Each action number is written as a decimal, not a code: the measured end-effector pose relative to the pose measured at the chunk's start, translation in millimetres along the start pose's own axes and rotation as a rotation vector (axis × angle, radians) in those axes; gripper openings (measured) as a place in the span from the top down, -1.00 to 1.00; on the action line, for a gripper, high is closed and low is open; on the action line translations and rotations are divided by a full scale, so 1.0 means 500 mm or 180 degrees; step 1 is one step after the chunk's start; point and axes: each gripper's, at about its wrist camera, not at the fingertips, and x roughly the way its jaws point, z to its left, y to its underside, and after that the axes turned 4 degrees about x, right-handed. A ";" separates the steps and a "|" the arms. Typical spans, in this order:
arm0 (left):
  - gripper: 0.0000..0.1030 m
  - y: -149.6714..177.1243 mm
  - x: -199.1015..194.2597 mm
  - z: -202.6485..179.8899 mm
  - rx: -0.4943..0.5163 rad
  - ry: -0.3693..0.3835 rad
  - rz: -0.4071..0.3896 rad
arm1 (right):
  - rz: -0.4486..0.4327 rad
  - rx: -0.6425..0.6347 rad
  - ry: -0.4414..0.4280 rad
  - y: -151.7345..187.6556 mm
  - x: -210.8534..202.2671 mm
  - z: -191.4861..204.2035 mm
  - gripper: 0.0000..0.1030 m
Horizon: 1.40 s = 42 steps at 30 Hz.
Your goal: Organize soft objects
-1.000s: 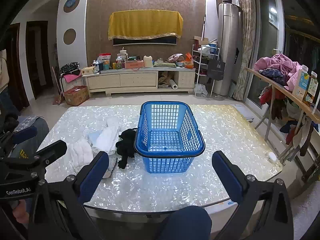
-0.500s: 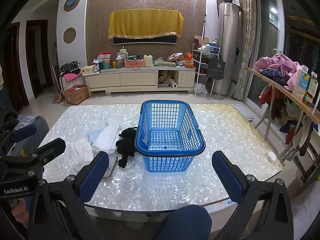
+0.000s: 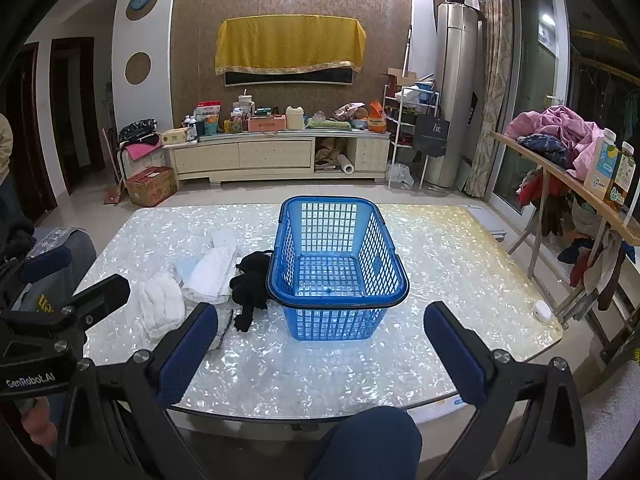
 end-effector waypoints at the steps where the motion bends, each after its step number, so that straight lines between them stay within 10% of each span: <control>1: -0.99 0.000 0.000 -0.001 0.0003 0.0005 0.0001 | -0.0003 0.0002 0.0001 0.000 0.000 0.001 -1.00; 26: -0.99 -0.007 0.013 0.013 -0.0030 0.0311 0.0034 | 0.0049 -0.0152 -0.0044 -0.014 0.025 0.021 -1.00; 42: -0.99 0.062 0.131 0.200 -0.0353 0.0177 0.0837 | 0.1064 -0.0481 -0.0747 0.002 0.249 0.146 -1.00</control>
